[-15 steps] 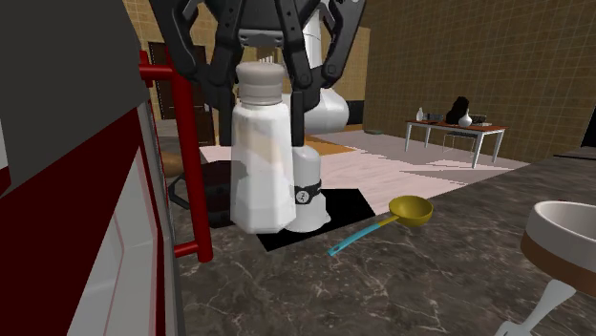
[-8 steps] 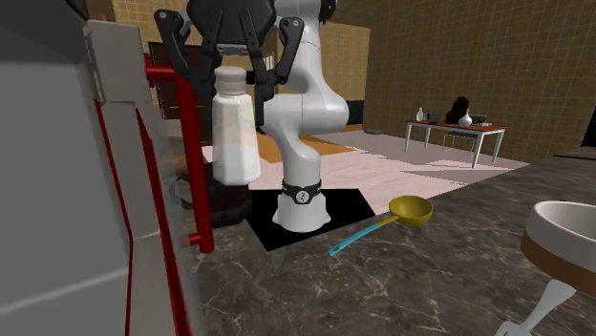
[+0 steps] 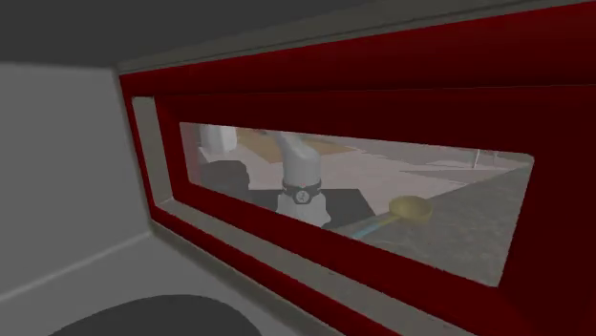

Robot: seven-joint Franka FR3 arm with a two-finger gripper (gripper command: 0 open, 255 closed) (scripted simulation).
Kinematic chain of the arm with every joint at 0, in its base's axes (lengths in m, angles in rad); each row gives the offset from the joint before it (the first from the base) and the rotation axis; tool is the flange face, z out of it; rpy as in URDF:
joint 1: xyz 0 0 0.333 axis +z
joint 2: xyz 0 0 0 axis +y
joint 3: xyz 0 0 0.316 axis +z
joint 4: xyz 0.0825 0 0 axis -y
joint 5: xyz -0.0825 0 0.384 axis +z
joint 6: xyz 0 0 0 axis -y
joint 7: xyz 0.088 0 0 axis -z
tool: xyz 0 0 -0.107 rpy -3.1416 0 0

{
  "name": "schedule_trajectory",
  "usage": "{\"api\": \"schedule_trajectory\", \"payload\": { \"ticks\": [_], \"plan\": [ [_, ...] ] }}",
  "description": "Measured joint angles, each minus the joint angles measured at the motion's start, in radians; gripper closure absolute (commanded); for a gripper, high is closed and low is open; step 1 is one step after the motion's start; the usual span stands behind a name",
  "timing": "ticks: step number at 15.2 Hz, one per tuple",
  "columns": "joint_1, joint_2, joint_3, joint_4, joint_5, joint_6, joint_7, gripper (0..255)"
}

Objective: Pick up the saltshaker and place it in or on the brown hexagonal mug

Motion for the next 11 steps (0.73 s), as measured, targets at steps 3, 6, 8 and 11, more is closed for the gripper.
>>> {"api": "schedule_trajectory", "payload": {
  "ticks": [3,6,8,11],
  "plan": [
    [-0.042,-0.100,-0.036,-0.041,-0.032,-0.063,-0.050,255],
    [-0.082,-0.180,-0.071,-0.053,-0.060,-0.129,-0.106,255],
    [-0.122,-0.245,-0.107,-0.077,-0.091,-0.170,-0.148,255],
    [-0.171,-0.313,-0.155,-0.069,-0.134,-0.250,-0.213,255]
  ]
}}
